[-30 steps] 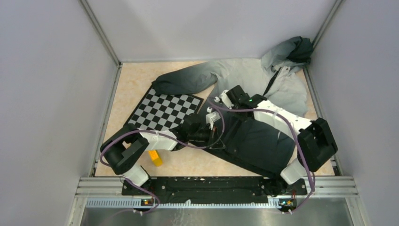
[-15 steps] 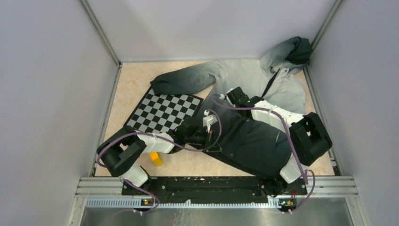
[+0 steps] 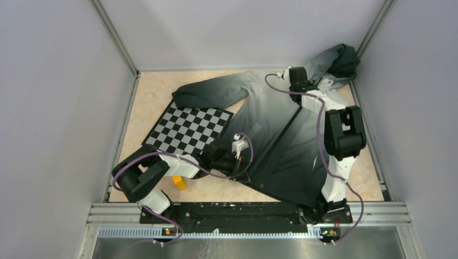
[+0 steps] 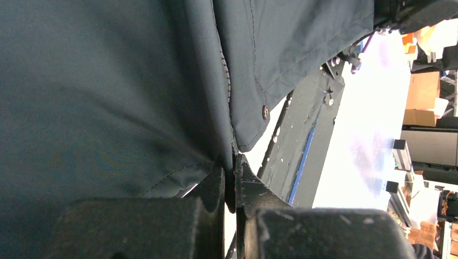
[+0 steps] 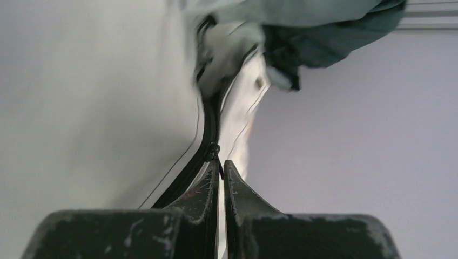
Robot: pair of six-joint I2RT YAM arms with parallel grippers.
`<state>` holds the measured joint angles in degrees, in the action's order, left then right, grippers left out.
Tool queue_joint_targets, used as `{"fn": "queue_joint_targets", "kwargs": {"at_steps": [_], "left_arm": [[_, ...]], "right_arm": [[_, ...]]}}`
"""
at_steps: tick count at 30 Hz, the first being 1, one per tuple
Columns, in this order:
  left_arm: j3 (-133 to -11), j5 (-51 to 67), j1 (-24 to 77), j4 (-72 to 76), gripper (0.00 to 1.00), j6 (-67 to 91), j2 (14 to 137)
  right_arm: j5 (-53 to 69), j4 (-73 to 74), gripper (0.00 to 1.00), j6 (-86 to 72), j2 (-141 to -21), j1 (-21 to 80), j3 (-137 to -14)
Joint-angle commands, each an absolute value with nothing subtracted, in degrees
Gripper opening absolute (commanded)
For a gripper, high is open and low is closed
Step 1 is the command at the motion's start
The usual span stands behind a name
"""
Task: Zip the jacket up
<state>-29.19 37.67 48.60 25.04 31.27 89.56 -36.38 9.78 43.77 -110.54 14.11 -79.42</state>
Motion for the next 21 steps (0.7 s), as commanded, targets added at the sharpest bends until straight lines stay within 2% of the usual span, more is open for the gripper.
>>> {"fn": "queue_joint_targets", "kwargs": {"at_steps": [1,6,9,15,21], "left_arm": [[-27.09,42.60,50.00,18.45,0.00,29.70,87.92],[-28.21,42.19,50.10,14.87,0.00,27.24,88.33],[-28.84,42.21,50.10,13.94,0.00,26.28,89.26],[-30.66,40.74,50.10,10.66,0.00,24.73,90.71],[-34.28,41.78,50.10,10.29,0.00,24.61,94.64]], "right_arm": [[-40.46,-3.90,0.00,53.45,-119.88,6.34,-95.57],[-39.24,-6.09,0.00,56.42,-134.15,1.42,-114.99],[-40.38,-11.12,0.00,57.31,-141.46,0.42,-122.10],[-39.84,-16.08,0.00,58.55,-146.52,0.25,-122.93],[-40.49,-14.88,0.00,56.95,-148.03,1.08,-122.79]]}}
